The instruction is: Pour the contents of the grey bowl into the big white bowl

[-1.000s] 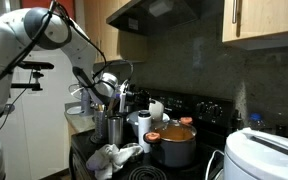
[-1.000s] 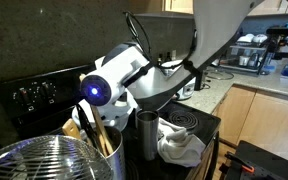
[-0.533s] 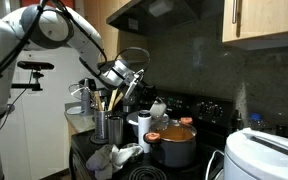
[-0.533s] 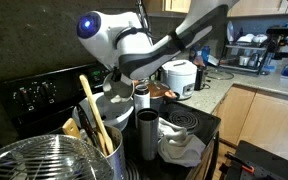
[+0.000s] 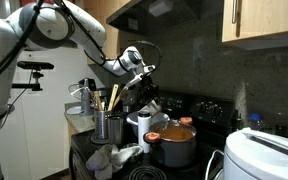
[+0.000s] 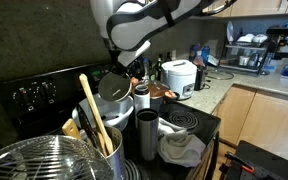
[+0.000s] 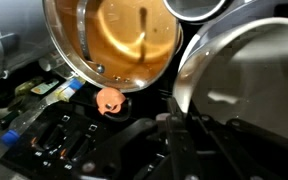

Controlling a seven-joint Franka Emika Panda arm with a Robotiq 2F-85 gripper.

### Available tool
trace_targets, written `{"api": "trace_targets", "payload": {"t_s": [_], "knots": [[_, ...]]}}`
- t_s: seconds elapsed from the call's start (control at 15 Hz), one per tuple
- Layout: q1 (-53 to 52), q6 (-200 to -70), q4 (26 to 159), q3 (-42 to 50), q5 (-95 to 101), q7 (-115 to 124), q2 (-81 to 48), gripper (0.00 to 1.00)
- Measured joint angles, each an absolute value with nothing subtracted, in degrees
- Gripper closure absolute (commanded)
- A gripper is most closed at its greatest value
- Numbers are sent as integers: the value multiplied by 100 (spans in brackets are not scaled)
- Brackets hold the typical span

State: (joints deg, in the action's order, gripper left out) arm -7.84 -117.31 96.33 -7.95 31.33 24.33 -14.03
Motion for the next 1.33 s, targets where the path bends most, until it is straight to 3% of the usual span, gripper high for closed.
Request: {"api": "trace_targets", "payload": {"t_s": [0.6, 1.33], "knots": [[-737, -10259, 8919, -551, 1286, 1812, -932, 95], [233, -8878, 9149, 422, 1080, 1599, -176, 95]]}}
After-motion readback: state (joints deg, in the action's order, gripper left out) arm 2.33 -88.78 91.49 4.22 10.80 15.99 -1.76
